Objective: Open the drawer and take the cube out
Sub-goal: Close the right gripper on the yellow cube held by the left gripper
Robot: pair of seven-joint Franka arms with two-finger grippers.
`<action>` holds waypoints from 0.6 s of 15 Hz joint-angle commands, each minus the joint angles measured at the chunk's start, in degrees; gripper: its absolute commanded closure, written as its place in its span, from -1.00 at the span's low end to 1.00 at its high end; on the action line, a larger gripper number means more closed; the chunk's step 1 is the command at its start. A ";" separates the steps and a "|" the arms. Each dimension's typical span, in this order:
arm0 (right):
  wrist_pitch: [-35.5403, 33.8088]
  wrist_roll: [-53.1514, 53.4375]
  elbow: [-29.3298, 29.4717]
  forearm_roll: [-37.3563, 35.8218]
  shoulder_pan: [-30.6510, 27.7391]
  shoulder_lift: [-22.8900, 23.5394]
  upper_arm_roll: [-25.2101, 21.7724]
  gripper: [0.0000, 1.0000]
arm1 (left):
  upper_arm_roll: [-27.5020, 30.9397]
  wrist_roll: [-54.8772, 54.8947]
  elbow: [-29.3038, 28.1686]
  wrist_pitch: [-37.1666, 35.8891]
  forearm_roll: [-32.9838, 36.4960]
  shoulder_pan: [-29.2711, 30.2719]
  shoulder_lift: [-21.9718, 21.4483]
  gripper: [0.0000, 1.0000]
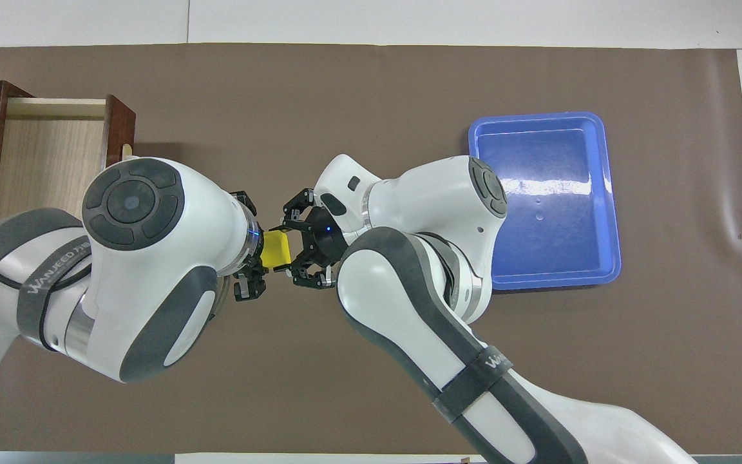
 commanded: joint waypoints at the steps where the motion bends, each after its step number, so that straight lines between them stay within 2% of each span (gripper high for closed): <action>1: -0.60 -1.21 0.72 1.18 -0.59 0.18 0.54 1.00 | 0.93 -0.59 -1.74 1.01 -0.58 -0.77 -1.71 1.00; 4: -0.78 -1.12 1.16 1.18 -0.59 0.09 0.54 1.00 | 0.93 -0.42 -1.39 1.10 -0.58 -0.68 -1.63 1.00; 6: -0.87 -1.12 1.33 1.18 -0.59 0.09 0.54 1.00 | 0.93 -0.15 -1.04 1.01 -0.58 -0.42 -1.54 0.07; 8: -0.87 -1.04 1.33 1.27 -0.59 0.09 0.54 1.00 | 1.02 0.55 -0.95 1.01 -0.58 -0.24 -1.63 -0.99; 9: -0.87 -1.04 1.33 1.27 -0.59 0.09 0.54 1.00 | 1.19 0.64 -0.52 0.75 -0.58 -0.07 -1.63 -1.00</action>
